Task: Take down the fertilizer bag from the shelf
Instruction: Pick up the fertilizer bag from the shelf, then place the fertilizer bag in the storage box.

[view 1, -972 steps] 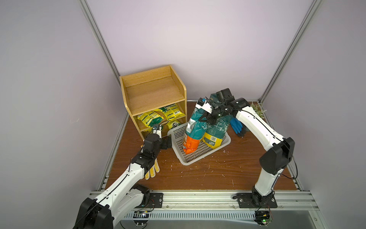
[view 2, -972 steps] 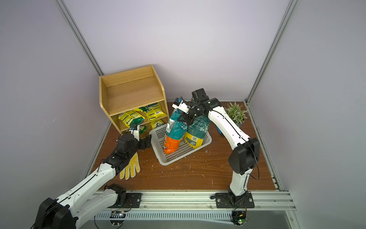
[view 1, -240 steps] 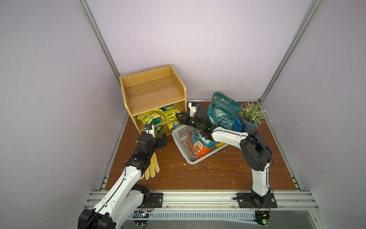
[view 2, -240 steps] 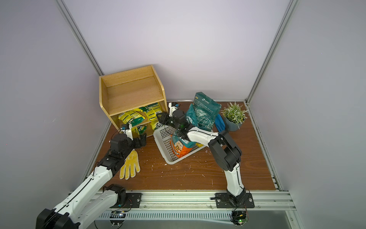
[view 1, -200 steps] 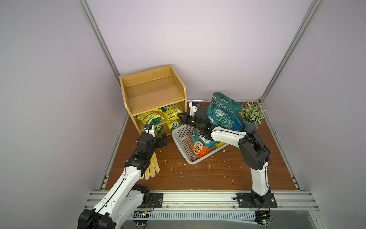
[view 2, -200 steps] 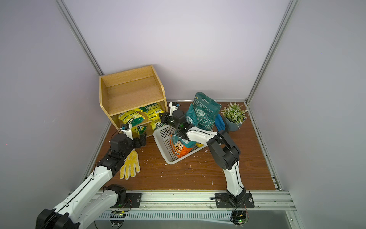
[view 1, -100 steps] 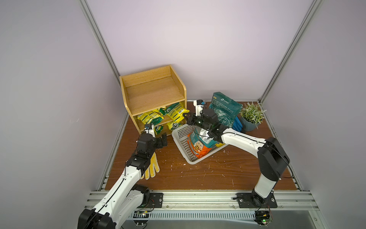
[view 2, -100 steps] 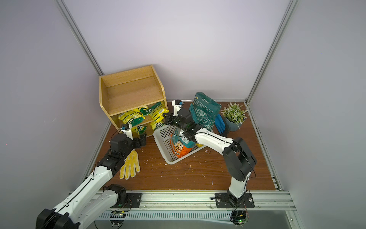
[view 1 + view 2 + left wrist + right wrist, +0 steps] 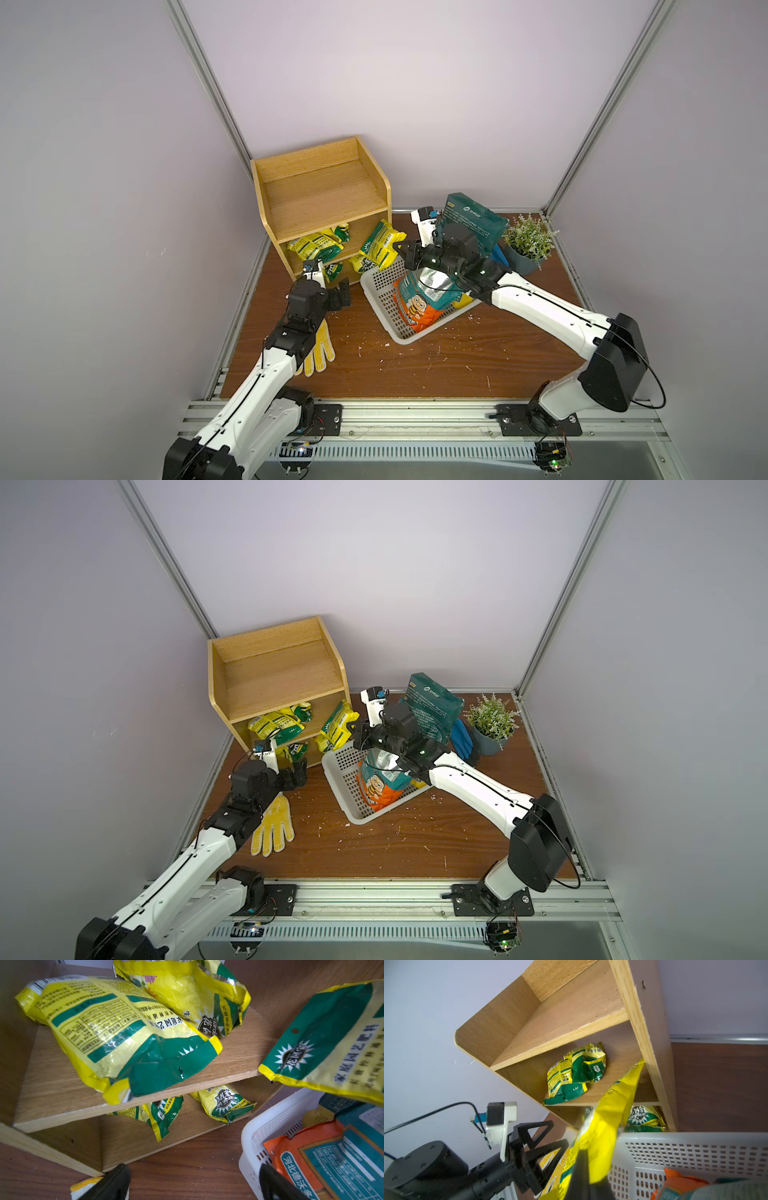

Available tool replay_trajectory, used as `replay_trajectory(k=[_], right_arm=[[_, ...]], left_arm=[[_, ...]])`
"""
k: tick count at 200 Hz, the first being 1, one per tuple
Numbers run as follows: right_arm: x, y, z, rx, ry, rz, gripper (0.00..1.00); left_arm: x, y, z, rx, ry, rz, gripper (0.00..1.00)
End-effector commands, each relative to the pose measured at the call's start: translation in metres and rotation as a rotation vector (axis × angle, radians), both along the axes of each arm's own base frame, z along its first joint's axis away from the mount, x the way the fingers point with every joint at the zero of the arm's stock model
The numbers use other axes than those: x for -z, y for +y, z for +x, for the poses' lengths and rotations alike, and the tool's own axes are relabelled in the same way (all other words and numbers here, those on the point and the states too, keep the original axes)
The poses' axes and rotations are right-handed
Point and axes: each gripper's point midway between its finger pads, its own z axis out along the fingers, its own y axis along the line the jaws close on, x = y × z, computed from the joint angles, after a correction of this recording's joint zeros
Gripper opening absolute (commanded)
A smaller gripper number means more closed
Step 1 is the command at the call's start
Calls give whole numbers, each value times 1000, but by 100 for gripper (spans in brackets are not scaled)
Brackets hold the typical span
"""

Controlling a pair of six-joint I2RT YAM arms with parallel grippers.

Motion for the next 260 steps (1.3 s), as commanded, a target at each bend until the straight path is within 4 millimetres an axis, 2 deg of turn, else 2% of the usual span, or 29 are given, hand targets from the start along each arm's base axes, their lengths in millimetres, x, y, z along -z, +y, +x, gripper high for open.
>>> replay_trajectory(k=[1,41,52,82,129,173,190,195,199,214,222,240,260], right_arm=[[-51,-17,-19,39,-72,126,0],[-43,-36,-28,101,-57,126,0],[-36,-37,-28,112,-46,129,0],[-2,-34,-14,154,-19,90,0],[44,-11,14,185,65,51,0],[109,-11,48,268,161,-27,0],[122,-8,55,269,161,-74,0],[123,-8,56,269,155,-85,0],[122,-8,58,269,148,-94,5],[110,-10,61,267,108,-119,42],[100,-10,62,264,76,-132,53],[70,-15,62,262,-2,-156,66],[33,-18,55,230,-89,-142,72]], left_arm=[[2,7,0,-26,-5,16,100],[3,8,0,-27,-4,14,100],[3,7,0,-26,-3,13,100],[3,8,0,-29,-5,14,100],[2,10,-1,-37,-8,20,100],[-3,10,-2,-38,-24,17,100],[-4,11,-2,-39,-28,20,100],[-4,11,-3,-39,-29,20,100],[-5,11,-3,-40,-31,19,100],[-4,10,-3,-39,-31,15,100],[-4,10,-2,-37,-30,15,100],[-3,9,-1,-32,-25,11,100],[-2,8,-1,-28,-21,10,100]])
